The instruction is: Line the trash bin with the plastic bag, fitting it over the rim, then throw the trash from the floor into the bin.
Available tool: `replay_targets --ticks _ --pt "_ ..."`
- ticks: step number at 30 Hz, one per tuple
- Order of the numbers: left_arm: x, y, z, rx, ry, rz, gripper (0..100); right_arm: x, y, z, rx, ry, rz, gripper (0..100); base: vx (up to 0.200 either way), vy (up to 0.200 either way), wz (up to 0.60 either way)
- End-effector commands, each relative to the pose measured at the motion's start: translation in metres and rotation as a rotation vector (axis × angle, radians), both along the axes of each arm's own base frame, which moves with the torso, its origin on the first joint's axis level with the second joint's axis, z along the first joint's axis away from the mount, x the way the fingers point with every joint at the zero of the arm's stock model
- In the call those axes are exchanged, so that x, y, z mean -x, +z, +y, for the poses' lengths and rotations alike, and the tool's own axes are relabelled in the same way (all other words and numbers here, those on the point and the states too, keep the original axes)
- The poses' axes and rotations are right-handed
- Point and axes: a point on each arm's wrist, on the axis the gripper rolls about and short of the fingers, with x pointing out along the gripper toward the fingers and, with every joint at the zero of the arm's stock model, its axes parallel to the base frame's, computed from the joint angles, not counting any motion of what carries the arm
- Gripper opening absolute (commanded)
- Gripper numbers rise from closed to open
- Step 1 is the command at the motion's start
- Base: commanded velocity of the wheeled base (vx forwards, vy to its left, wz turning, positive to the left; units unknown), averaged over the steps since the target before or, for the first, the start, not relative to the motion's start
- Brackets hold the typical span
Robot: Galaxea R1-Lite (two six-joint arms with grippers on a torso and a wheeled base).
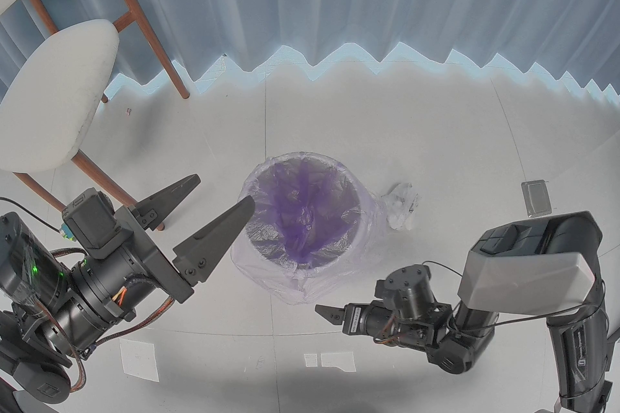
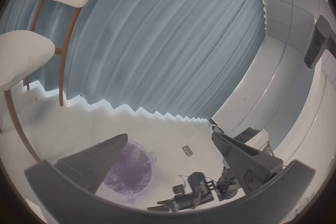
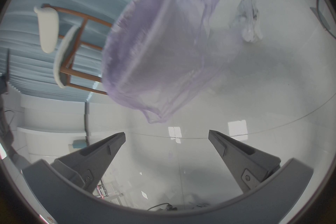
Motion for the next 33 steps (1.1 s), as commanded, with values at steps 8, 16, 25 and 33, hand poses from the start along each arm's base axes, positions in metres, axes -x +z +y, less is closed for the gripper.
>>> replay_targets --ticks 8,16,25,33 --pt "0.002 -0.004 -0.003 -0.011 -0.017 0.015 100 -0.032 0.016 -0.117 -0.112 -0.263 -0.264 100 0.0 0.0 0.0" --pt "0.002 -0.005 -0.002 -0.014 -0.017 0.018 100 -0.088 0.018 -0.121 -0.157 -0.293 -0.42 100 0.0 0.0 0.0" --pt "0.002 -0.006 -0.003 -0.015 -0.017 0.023 100 -0.119 0.02 -0.112 -0.17 -0.281 -0.453 100 0.0 0.0 0.0" --pt "0.002 -0.006 -0.002 -0.016 -0.017 0.024 100 -0.114 0.008 -0.105 -0.17 -0.273 -0.427 100 0.0 0.0 0.0"
